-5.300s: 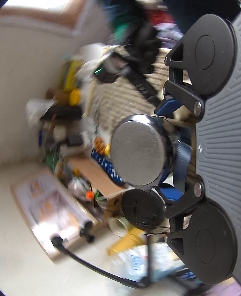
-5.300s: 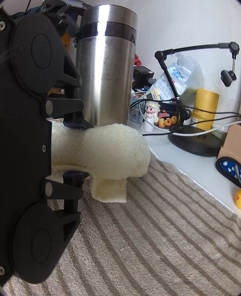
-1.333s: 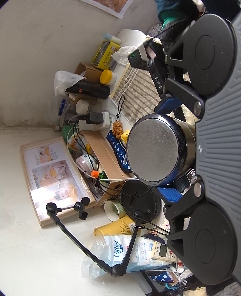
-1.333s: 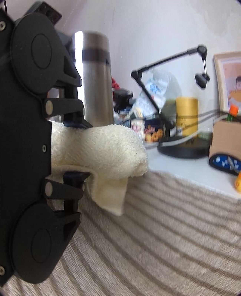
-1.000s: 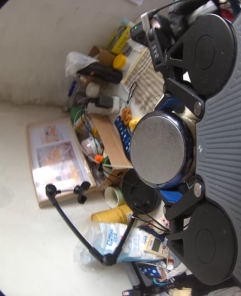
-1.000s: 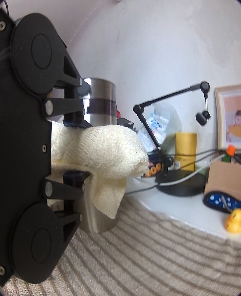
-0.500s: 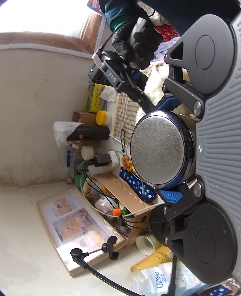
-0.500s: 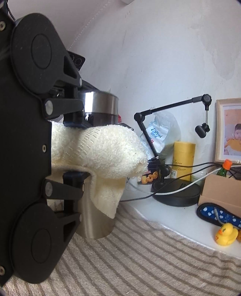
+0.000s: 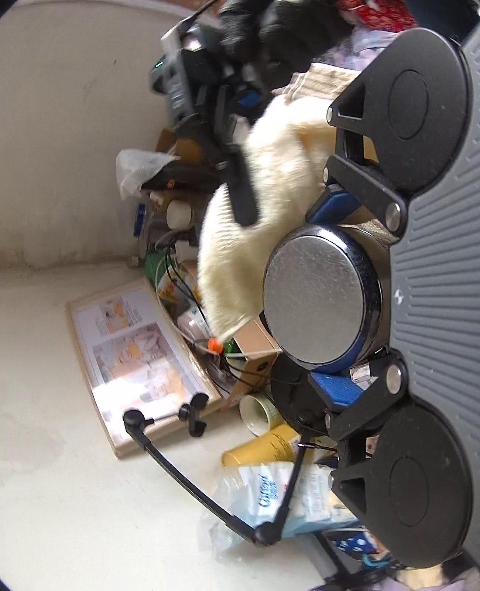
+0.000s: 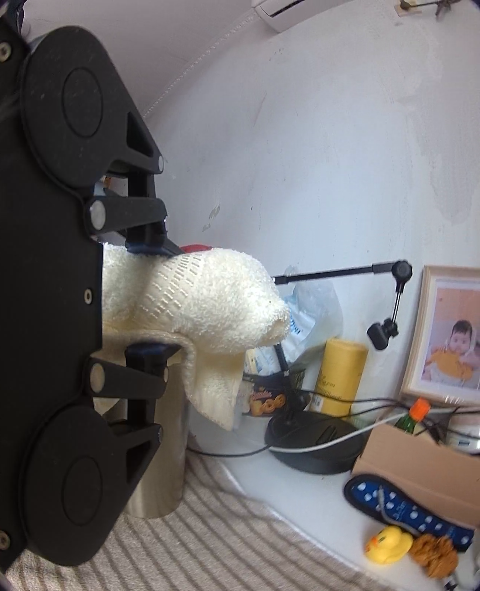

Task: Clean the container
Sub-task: 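Wipe the tumbler top and side with the cloth in the right gripper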

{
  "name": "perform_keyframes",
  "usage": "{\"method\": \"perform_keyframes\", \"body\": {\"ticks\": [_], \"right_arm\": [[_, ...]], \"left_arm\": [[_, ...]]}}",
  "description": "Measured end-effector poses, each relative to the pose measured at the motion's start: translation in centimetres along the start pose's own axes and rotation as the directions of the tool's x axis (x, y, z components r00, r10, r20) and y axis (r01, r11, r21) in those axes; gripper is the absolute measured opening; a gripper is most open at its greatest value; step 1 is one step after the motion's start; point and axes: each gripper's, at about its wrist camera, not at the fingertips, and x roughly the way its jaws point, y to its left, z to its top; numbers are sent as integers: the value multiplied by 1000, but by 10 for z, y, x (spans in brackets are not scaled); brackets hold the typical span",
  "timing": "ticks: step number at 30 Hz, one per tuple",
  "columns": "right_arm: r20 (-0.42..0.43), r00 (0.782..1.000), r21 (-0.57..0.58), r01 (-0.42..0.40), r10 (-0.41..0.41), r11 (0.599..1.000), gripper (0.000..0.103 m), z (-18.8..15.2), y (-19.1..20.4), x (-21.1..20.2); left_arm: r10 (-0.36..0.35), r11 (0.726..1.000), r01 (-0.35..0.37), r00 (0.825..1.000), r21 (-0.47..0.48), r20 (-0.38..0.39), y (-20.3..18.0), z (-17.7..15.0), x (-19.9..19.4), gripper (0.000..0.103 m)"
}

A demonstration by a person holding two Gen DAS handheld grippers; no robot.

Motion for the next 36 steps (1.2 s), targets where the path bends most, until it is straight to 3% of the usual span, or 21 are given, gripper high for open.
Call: {"method": "perform_keyframes", "body": {"ticks": [8, 20, 36], "right_arm": [[-10, 1000, -55, 21, -21, 998, 42, 2, 12, -2], [-6, 999, 18, 35, -35, 999, 42, -3, -15, 4], [-52, 990, 42, 133, -131, 990, 42, -3, -50, 14]], "left_arm": [[-27, 999, 27, 1000, 34, 3, -2, 0, 3, 84], [-24, 999, 23, 1000, 26, 6, -3, -3, 4, 84], [-19, 1000, 20, 999, 21, -25, -4, 2, 4, 84]]}}
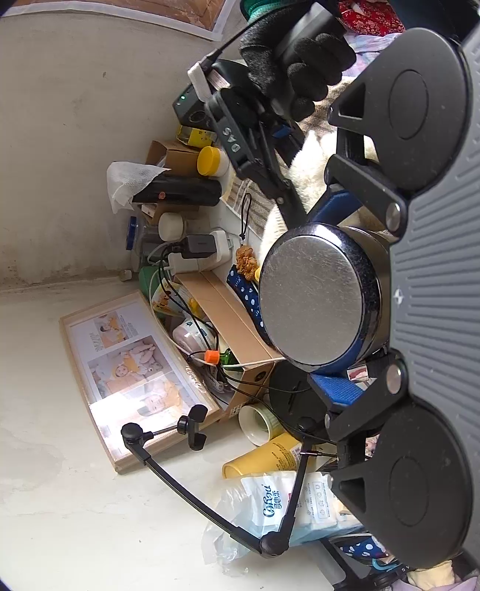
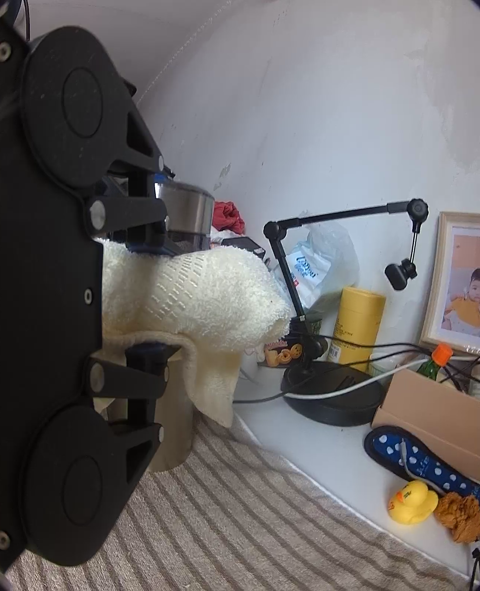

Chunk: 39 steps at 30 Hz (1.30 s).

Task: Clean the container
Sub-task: 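Wipe the tumbler top and side with the cloth in the right gripper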

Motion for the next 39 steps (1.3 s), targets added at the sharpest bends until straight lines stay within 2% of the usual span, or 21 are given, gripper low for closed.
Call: {"method": "perform_keyframes", "body": {"ticks": [11, 21, 28, 31, 34, 37, 39], "right_arm": [[-24, 996, 77, 87, -85, 993, 42, -6, -43, 9], [-66, 978, 134, 205, -198, 970, 42, -17, -83, 16], [-48, 984, 167, 177, -171, 970, 42, -20, -96, 16], [-55, 987, 170, 157, -150, 973, 42, -21, -93, 15], [-69, 988, 147, 146, -137, 978, 42, -22, -84, 16], [-76, 989, 124, 135, -126, 983, 42, -24, -76, 13], [-72, 991, 116, 125, -117, 985, 42, -26, -72, 11]], "left_arm": [[12, 1000, -12, 1000, 0, -6, -4, 0, -1, 84], [7, 1000, -7, 1000, 7, -5, -3, 0, 0, 84], [-2, 1000, 2, 1000, 14, 0, 0, -1, 1, 84], [-29, 999, 29, 999, 37, 13, 6, -3, 1, 84], [-98, 990, 95, 995, 106, 29, 14, -7, 0, 84], [-213, 955, 198, 976, 221, 43, 25, -10, -1, 84], [-234, 954, 223, 971, 200, 37, 30, -8, 1, 84]]}}
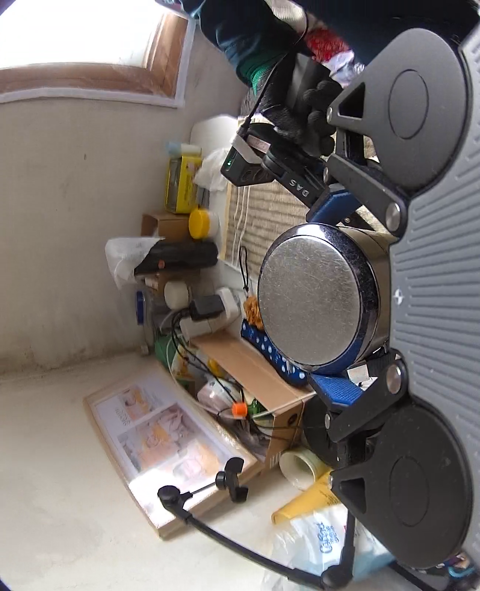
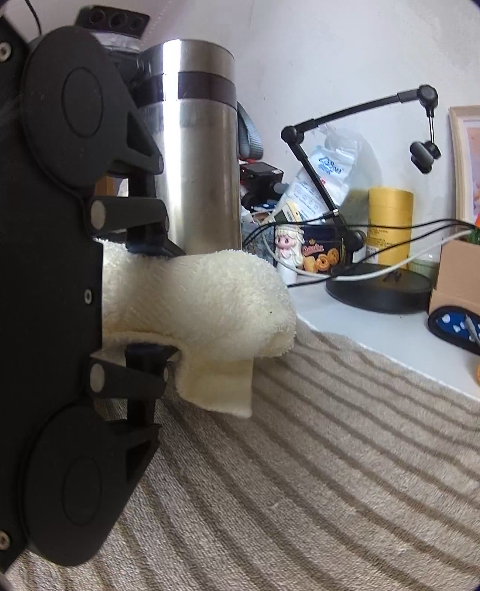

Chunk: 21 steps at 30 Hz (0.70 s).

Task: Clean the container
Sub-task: 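Wipe the tumbler top and side with the cloth in the right gripper, then rub the cloth in the right gripper along the tumbler body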

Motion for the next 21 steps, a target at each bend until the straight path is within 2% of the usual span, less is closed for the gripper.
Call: {"method": "perform_keyframes", "body": {"ticks": [3, 5, 7, 10, 12, 14, 16, 18, 21], "right_arm": [[9, 1000, -14, 6, -6, 1000, 42, -2, 4, -1], [20, 1000, -5, 4, -4, 1000, 42, -3, 2, -2], [34, 999, 7, -8, 8, 1000, 42, -4, 2, -3], [50, 998, 18, -27, 26, 999, 42, -5, 4, -5], [58, 998, 22, -38, 37, 999, 42, -5, 6, -6], [65, 997, 25, -45, 43, 999, 42, -5, 7, -7], [69, 997, 21, -47, 46, 999, 42, -5, 10, -7], [66, 997, 8, -43, 43, 999, 42, -4, 13, -7], [64, 997, -2, -42, 42, 999, 42, -4, 16, -8]], "left_arm": [[0, 998, -1, 1000, -68, -9, 5, 4, 2, 84], [62, 987, -66, 998, -148, -32, -3, 8, 4, 85], [140, 965, -148, 989, -218, -55, -13, 11, 5, 85], [230, 916, -237, 971, -323, -60, -24, 14, 4, 85], [278, 891, -288, 957, -352, -79, -30, 15, 5, 85], [302, 880, -319, 948, -352, -104, -30, 15, 6, 85], [304, 867, -323, 946, -378, -112, -29, 13, 5, 85], [291, 875, -303, 952, -378, -90, -29, 12, 3, 85], [279, 895, -295, 956, -336, -96, -30, 10, 7, 85]]}}
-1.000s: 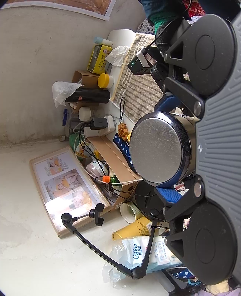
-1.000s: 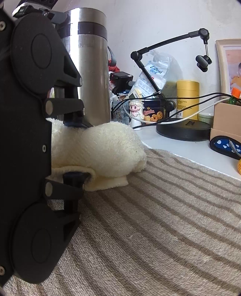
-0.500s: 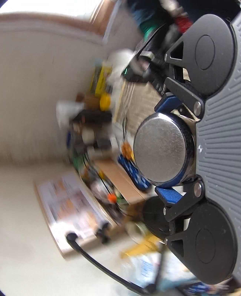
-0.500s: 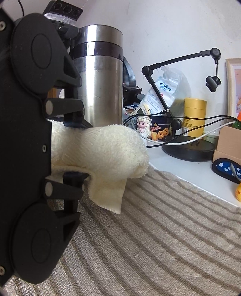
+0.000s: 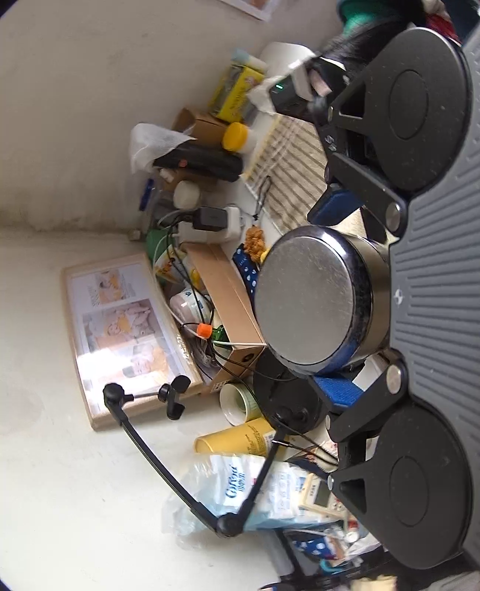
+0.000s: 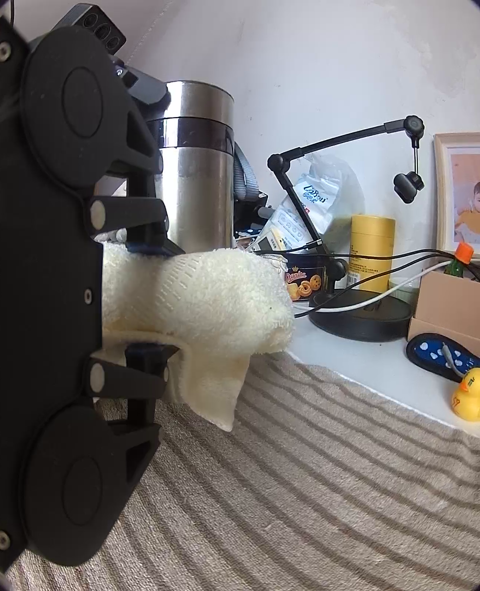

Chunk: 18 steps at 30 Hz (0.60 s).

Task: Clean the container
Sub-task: 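Rub the cloth in the right gripper along the tumbler body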

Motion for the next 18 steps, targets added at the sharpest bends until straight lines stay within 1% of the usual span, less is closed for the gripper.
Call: {"method": "perform_keyframes", "body": {"ticks": [3, 7, 9, 12, 18], "right_arm": [[-1, 1000, -8, 5, -5, 1000, 42, 0, 2, -1], [-7, 1000, -17, -4, 4, 1000, 42, -1, 4, -3], [-7, 1000, -24, -9, 9, 1000, 42, -1, 7, -3], [3, 1000, -36, -24, 24, 999, 42, -1, 15, -6], [31, 996, -74, -79, 81, 994, 42, 0, 40, -16]], "left_arm": [[-37, 998, 37, 999, 53, -5, 3, -2, 2, 83], [-142, 982, 140, 990, 126, 6, 16, -4, 3, 82], [-173, 975, 170, 985, 140, 9, 21, -5, 2, 82], [-169, 974, 167, 986, 152, 6, 17, -6, 2, 82], [-152, 981, 149, 988, 124, 22, 16, -9, 1, 82]]}}
